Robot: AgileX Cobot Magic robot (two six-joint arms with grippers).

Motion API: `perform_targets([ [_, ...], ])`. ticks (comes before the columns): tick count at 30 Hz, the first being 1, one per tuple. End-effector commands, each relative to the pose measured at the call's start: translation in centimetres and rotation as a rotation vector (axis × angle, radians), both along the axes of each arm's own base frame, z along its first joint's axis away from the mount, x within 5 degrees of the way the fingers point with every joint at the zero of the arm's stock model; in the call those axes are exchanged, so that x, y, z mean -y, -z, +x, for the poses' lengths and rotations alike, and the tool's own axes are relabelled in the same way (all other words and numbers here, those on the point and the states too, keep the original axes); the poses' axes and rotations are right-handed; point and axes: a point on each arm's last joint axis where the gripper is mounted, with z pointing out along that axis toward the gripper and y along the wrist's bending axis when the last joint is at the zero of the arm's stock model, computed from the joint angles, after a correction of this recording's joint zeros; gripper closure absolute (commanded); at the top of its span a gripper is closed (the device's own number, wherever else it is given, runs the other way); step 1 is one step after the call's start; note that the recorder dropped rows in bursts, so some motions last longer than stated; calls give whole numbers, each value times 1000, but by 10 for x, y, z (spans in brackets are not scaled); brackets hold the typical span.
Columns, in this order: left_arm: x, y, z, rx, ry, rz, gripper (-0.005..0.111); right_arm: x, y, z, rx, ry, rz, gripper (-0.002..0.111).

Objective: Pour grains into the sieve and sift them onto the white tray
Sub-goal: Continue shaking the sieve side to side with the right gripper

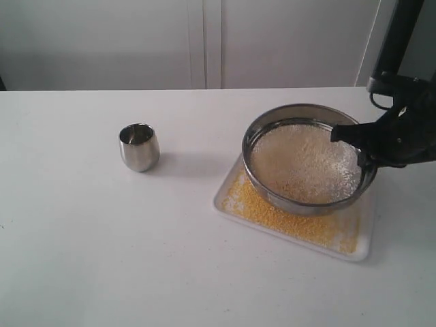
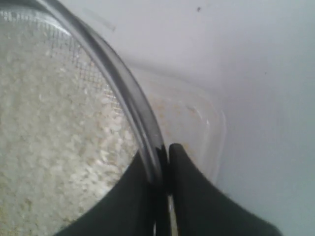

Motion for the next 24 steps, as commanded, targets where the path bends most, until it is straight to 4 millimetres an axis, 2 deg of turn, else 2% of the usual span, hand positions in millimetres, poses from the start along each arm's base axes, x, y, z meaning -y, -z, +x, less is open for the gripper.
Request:
perform_targets([
  [1,0,3,0,-8,-3,-11,107,-20,11,11,-38,-41,39,108],
  [3,0,3,0,-8,-3,-11,107,-12,11,6,-89,-54,7,108],
  [6,0,3,0,-8,-3,-11,107,4,1,-1,6,13,9,108],
  [8,0,3,0,-8,-3,-11,107,1,3,2,62,56,54,108],
  [9,0,3,0,-8,-3,-11,107,-7,9,6,52,51,78,108],
  [12,0,3,0,-8,-3,-11,107,-18,18,9,-59,-10,72,108],
  [16,0,3,0,-8,-3,-11,107,0,3,-2,-64,1,43,108],
  [17,0,3,0,-8,-3,-11,107,-1,0,-1,-8,43,86,108],
  [18,0,3,0,-8,-3,-11,107,-7,0,2,13,46,113,108],
  [19,0,3,0,-8,-3,-11,107,-24,5,10,6,-1,141,108],
  [20,0,3,0,-8,-3,-11,107,-29,8,11,-49,-37,139,108],
  [21,0,3,0,-8,-3,-11,107,-28,8,7,-141,-85,119,108],
  [22,0,3,0,-8,-3,-11,107,-22,6,3,-147,-90,91,108],
  [23,0,3,0,-8,-3,-11,107,-9,-1,-1,-89,-38,70,108],
  [24,0,3,0,-8,-3,-11,107,-6,-5,1,2,24,99,108],
])
